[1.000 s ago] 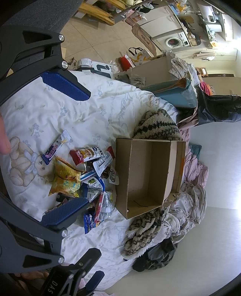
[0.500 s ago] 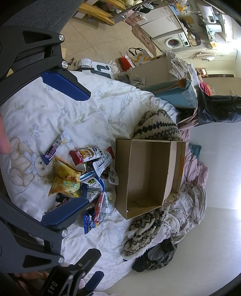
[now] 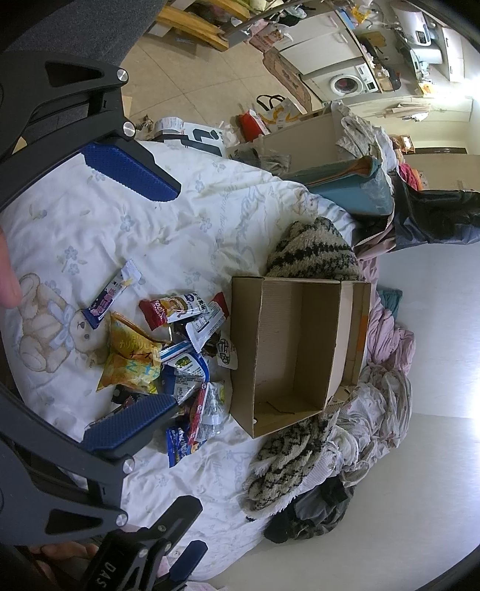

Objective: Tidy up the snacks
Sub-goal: 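Grasp the purple-white candy bar with the left tool while the right tool grasps the clear jerky packet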

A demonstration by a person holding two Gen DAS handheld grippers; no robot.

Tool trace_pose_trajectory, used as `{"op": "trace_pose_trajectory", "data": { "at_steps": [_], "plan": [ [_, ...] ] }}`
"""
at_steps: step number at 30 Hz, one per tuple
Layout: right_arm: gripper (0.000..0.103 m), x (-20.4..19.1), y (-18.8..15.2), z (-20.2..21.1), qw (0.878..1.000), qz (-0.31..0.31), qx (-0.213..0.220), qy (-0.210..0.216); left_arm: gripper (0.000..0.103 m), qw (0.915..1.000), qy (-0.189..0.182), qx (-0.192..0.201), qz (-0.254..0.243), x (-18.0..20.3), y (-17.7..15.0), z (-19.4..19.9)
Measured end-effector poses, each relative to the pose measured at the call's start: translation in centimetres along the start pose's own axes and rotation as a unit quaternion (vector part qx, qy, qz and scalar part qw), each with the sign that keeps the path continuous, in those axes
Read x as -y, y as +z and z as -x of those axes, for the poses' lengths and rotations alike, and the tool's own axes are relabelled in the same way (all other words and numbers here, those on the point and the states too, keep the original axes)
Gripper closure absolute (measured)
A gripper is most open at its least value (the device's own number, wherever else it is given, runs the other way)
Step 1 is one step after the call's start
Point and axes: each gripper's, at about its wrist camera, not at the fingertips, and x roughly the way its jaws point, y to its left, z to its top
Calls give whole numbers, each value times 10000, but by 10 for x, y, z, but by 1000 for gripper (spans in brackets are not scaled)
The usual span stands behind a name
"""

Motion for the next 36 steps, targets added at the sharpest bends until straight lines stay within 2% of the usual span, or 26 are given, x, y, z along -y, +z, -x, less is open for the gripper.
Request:
{"op": "trace_pose_trajectory", "data": {
  "at_steps": [3,4,10,19,26,36],
  "plan": [
    [0,0,0,0,10000,0,3,7,0,10000,-42,-55,3,0,0,-2],
    [0,0,0,0,10000,1,4,5,0,10000,-49,-70,7,-5,12,0],
    [0,3,2,2,10000,-78,-60,10,0,9996,-110,-247,-74,0,21,-5],
    [0,21,16,-14,9979,-405,-497,128,0,9949,-93,-996,-140,7,37,-40],
    [0,24,21,-40,9935,-360,-1066,189,0,9830,-115,-1833,-82,10,31,-78],
    [0,50,17,-82,9783,-719,-1945,64,0,9713,-57,-2368,-209,15,18,-106]
  ]
}}
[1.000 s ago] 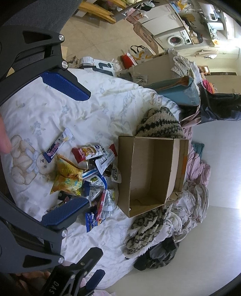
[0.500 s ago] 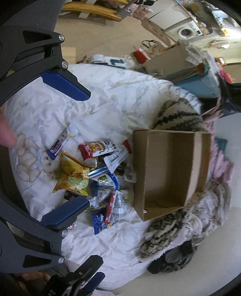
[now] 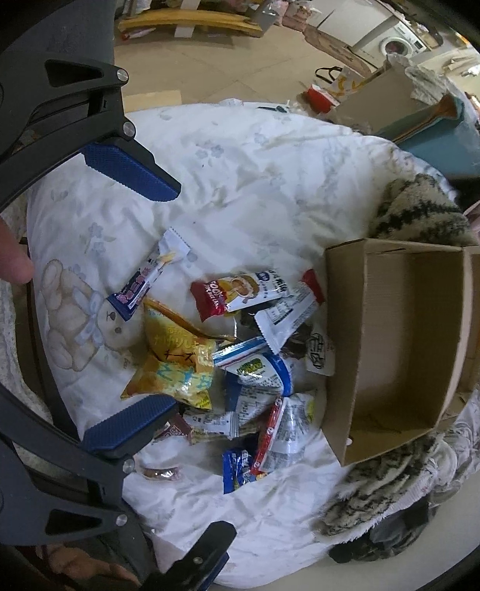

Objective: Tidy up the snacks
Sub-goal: 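Grasp the purple-white candy bar with the left tool while the right tool grasps the clear jerky packet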

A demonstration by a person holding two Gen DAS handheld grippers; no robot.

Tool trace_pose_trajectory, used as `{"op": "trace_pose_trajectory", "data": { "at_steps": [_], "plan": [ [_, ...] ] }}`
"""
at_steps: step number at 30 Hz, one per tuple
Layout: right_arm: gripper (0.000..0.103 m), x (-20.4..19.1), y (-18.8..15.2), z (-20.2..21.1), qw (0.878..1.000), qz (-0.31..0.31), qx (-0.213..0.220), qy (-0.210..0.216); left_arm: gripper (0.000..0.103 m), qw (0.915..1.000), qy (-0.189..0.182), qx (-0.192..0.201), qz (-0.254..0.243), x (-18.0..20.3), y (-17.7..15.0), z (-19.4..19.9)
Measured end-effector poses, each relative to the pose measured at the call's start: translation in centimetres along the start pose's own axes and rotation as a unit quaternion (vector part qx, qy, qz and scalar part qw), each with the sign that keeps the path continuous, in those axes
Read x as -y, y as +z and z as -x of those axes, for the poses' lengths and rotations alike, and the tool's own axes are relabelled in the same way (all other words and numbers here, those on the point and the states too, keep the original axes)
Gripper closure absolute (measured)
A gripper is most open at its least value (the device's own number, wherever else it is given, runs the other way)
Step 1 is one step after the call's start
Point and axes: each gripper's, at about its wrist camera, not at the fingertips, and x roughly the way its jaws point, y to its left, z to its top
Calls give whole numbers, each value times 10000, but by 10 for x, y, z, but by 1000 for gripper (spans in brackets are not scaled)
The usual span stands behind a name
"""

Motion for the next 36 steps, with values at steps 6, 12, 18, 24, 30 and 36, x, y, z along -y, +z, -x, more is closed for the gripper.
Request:
{"op": "trace_pose_trajectory", "data": {
  "at_steps": [6,12,18,24,30,36],
  "plan": [
    [0,29,5,-32,9968,-470,-646,-93,0,9998,66,-175,105,-5,0,-15],
    [0,48,-2,-57,9913,-746,-1052,-264,0,9986,34,-429,291,-13,-3,-33],
    [7,50,-11,-76,9866,-807,-1403,-189,8,9971,64,-541,527,-25,-5,-43],
    [8,54,-13,-80,9848,-916,-1472,-144,12,9839,50,-568,1691,-77,-9,-47],
    [8,52,-11,-79,9853,-920,-1431,-152,34,9799,-235,-1002,1708,-68,-14,-71],
    [13,57,-11,-80,9837,-1046,-1455,-113,83,9750,-238,-1262,1815,-65,-20,-98]
  ]
}}
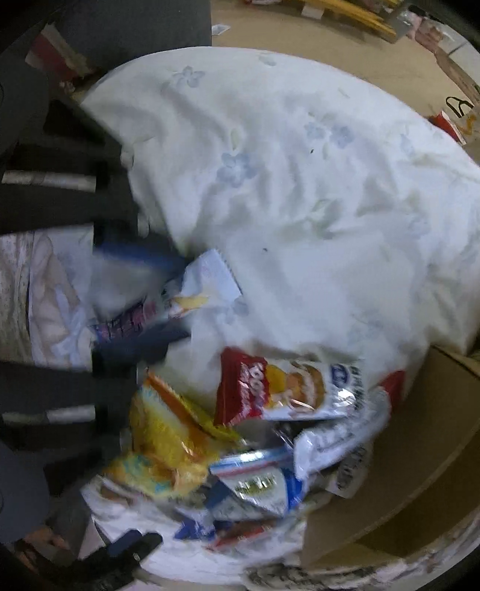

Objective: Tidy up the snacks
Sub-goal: 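Grasp the purple-white candy bar with the left tool while the right tool grasps the clear jerky packet, then carry both snacks over the cardboard box and open both tools to drop them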

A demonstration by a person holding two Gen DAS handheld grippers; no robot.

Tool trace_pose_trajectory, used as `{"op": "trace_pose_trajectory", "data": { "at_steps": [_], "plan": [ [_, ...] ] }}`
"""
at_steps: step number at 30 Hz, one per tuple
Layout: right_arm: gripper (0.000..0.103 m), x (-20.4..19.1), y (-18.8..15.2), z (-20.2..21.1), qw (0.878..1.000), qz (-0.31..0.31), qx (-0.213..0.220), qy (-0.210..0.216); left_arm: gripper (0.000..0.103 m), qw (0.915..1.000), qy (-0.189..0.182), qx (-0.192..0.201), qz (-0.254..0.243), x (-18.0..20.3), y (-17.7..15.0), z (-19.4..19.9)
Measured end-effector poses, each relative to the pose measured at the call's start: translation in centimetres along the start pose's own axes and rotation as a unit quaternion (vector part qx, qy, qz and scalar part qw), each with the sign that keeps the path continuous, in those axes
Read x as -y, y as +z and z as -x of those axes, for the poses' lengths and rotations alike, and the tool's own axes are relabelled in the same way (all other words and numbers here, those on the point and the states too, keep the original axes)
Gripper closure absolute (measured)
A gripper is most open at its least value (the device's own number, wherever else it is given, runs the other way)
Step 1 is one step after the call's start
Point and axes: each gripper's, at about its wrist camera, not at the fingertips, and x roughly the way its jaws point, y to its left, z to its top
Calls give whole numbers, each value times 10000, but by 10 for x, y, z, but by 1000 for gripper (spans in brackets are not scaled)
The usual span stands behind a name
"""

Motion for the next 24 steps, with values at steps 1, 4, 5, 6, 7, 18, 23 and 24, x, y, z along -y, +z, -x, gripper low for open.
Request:
{"op": "trace_pose_trajectory", "data": {
  "at_steps": [1,4,5,6,7,18,23,24],
  "plan": [
    [20,3,0,-1,10000,-54,-31,66,88,10000,-41,24,4,-1,0,0],
    [34,8,-1,-9,9992,-209,-261,210,90,10000,-76,38,-17,-3,-1,2],
    [40,8,-2,-12,9990,-193,-342,229,90,9999,-10,66,-83,-3,0,3],
    [42,6,-4,-17,9986,-127,-455,239,90,9999,18,83,-115,-4,0,4],
    [44,4,-5,-21,9984,-71,-520,231,90,9998,30,98,-150,-5,1,5],
    [81,-5,-10,-27,9976,524,-437,-87,90,9947,170,843,-555,8,12,38],
    [81,-7,-13,1,9978,469,-45,475,90,9914,130,1171,-567,18,-1,51],
    [81,-9,-15,6,9969,506,32,596,90,9912,113,1201,-554,15,-6,47]
  ]
}}
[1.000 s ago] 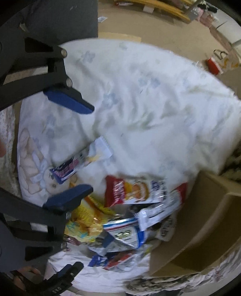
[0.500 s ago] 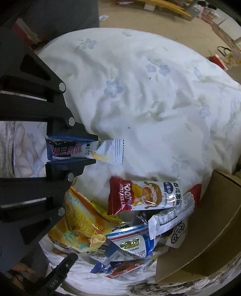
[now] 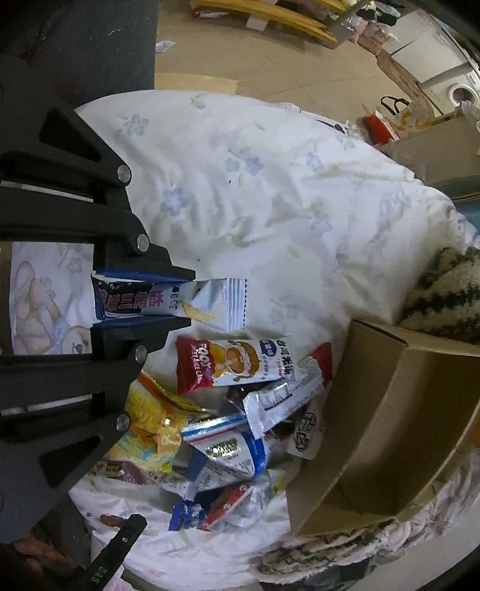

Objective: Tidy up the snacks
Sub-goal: 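Carry both snacks over the cardboard box and open both tools to drop them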

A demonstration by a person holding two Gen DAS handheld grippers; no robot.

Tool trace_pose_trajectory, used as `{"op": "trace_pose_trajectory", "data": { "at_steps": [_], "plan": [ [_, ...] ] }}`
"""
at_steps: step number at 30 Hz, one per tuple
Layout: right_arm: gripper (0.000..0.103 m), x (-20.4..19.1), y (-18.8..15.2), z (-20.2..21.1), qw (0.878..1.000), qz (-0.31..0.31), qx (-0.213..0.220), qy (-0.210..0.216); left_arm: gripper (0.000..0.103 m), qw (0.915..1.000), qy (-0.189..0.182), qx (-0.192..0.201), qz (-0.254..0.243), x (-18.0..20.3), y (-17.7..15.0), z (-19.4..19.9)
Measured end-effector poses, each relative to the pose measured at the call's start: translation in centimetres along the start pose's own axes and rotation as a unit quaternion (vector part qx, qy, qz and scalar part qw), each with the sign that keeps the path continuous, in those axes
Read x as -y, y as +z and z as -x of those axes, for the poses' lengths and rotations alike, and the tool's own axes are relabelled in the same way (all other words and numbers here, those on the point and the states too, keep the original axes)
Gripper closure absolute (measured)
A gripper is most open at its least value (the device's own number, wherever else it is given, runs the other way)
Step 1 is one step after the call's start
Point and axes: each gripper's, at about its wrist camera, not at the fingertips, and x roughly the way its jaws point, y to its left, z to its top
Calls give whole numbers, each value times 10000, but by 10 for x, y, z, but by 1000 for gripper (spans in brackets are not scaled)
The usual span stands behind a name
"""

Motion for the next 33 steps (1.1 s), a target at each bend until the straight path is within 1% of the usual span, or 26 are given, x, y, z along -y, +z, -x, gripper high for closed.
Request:
{"op": "trace_pose_trajectory", "data": {
  "at_steps": [4,6,8,10,13,15,16,17,20,23,29,33],
  "plan": [
    [81,-9,-4,16,9990,152,248,335,90,9999,6,165,9,-5,-1,8],
    [81,-13,-3,25,9970,201,434,608,90,9994,36,332,-52,-4,-6,19],
    [81,-26,1,34,9950,246,619,750,90,9987,48,486,-122,-3,-5,25],
    [81,-28,3,42,9920,268,806,932,90,9978,54,641,-175,-2,-4,34],
    [81,-30,8,59,9855,281,1082,1277,90,9967,-93,759,-268,3,3,50],
    [81,-35,14,71,9804,363,1283,1447,90,9971,-299,640,-267,7,13,59],
    [81,-35,14,75,9786,398,1367,1484,90,9968,-453,597,-269,10,20,64],
    [81,-38,18,79,9770,429,1452,1503,90,9961,-500,631,-362,15,27,71],
    [81,-44,34,89,9727,494,1624,1580,90,9917,-445,959,-727,32,53,91],
    [81,-50,52,97,9691,523,1771,1634,89,9870,-375,1259,-924,44,78,104],
    [81,-59,87,102,9650,588,1938,1669,89,9819,-385,1518,-1065,60,122,105],
    [81,-68,114,101,9634,678,2020,1626,89,9789,-425,1655,-1125,72,142,100]
  ]
}}
